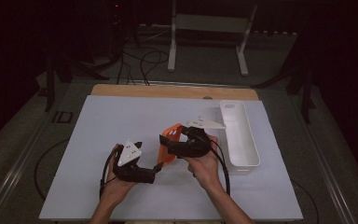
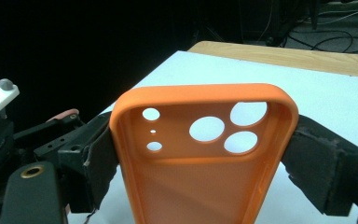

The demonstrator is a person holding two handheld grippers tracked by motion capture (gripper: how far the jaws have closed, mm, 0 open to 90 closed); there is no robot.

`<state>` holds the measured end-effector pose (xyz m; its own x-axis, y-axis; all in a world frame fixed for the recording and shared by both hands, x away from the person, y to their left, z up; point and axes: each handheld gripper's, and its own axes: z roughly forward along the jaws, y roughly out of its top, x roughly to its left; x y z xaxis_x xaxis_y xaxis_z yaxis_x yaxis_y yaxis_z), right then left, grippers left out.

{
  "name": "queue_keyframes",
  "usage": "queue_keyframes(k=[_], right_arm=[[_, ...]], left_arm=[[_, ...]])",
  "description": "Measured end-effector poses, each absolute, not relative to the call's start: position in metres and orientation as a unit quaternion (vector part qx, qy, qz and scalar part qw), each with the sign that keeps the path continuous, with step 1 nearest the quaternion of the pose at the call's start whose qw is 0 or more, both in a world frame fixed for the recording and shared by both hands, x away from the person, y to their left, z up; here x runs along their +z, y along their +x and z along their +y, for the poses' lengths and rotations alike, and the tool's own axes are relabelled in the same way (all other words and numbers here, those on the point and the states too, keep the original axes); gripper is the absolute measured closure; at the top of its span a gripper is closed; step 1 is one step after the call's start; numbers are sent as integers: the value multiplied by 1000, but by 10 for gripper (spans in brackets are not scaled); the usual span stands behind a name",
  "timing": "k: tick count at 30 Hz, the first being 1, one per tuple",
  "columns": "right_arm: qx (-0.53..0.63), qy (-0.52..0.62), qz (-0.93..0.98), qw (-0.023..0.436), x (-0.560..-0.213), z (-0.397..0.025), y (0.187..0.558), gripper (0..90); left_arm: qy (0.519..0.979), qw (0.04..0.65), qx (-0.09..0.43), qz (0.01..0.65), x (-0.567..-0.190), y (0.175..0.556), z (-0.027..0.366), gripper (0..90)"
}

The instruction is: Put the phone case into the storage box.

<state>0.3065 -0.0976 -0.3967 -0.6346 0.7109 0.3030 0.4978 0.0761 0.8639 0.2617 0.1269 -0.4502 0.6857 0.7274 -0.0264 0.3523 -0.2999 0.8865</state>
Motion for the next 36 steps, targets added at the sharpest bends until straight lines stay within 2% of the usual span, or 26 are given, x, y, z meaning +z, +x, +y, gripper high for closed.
queue_keyframes(k=[36], right_arm=[[530,423,724,125,-389,-106,318,164]], left_arm=[[765,489,211,363,-456,258,165,2]])
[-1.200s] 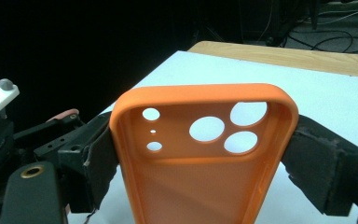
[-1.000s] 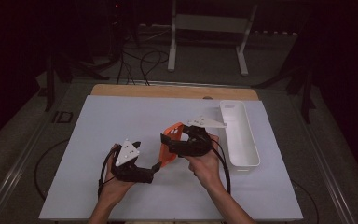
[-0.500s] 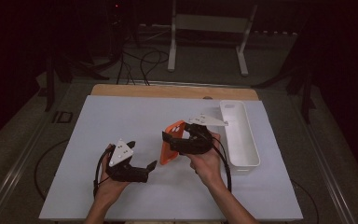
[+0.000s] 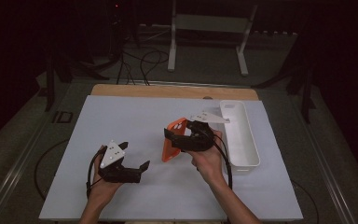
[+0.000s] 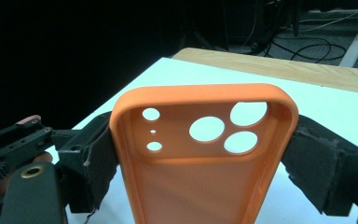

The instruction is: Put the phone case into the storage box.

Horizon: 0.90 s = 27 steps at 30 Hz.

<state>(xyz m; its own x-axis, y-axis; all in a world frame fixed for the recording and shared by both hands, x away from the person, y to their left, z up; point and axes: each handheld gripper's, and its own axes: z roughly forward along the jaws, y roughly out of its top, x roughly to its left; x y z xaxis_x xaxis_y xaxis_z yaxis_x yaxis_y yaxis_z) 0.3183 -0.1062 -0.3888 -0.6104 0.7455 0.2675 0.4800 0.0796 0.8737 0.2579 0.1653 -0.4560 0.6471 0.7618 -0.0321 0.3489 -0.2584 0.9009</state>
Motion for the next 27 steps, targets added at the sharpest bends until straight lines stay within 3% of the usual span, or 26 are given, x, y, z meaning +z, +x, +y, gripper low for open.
queue_keyframes(k=[27], right_arm=[[528,427,721,137,-380,-111,328,164]], left_arm=[[752,497,228,369,-476,239,208,1]])
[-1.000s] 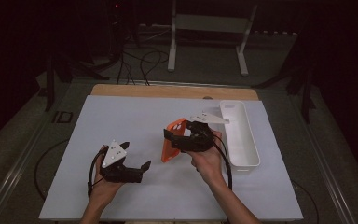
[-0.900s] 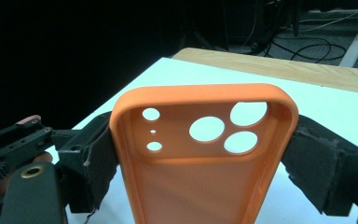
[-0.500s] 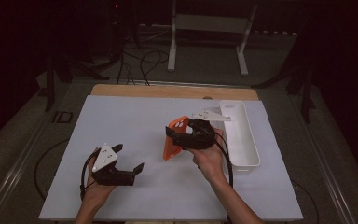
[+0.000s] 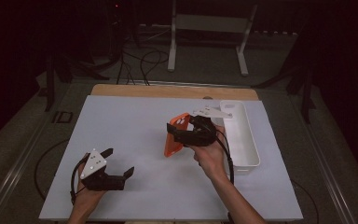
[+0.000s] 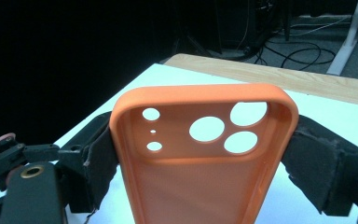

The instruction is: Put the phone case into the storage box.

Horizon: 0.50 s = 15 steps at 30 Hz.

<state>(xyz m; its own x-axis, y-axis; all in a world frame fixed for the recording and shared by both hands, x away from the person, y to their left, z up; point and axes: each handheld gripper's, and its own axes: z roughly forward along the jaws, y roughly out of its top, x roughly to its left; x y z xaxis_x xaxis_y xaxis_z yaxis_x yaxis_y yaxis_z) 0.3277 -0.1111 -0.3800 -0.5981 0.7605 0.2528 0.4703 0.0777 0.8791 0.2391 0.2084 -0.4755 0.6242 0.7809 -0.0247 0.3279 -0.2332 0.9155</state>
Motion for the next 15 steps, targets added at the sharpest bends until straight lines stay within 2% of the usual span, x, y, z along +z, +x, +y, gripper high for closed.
queue_keyframes(k=[15], right_arm=[[526,430,719,146,-373,-115,335,164]], left_arm=[[747,494,236,376,-488,232,223,1]])
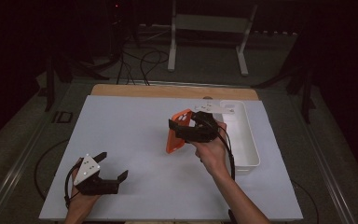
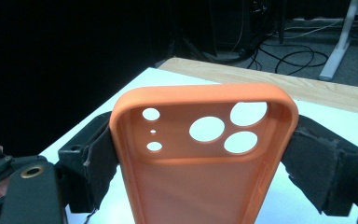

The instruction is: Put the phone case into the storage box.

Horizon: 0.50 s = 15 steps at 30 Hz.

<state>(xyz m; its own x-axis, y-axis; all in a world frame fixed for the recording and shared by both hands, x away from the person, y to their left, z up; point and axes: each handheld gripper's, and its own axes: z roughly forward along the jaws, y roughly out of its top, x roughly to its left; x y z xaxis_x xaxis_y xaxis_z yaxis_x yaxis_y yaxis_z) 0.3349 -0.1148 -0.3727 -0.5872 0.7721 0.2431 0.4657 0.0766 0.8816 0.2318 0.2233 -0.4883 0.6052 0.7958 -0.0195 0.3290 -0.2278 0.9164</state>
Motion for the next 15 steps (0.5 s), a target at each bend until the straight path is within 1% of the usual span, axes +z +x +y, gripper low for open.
queue_keyframes(k=[8,15], right_arm=[[526,435,715,150,-370,-118,341,164],[525,441,712,152,-368,-122,346,164]], left_arm=[[739,493,242,390,-491,231,227,1],[742,487,246,390,-493,230,226,1]])
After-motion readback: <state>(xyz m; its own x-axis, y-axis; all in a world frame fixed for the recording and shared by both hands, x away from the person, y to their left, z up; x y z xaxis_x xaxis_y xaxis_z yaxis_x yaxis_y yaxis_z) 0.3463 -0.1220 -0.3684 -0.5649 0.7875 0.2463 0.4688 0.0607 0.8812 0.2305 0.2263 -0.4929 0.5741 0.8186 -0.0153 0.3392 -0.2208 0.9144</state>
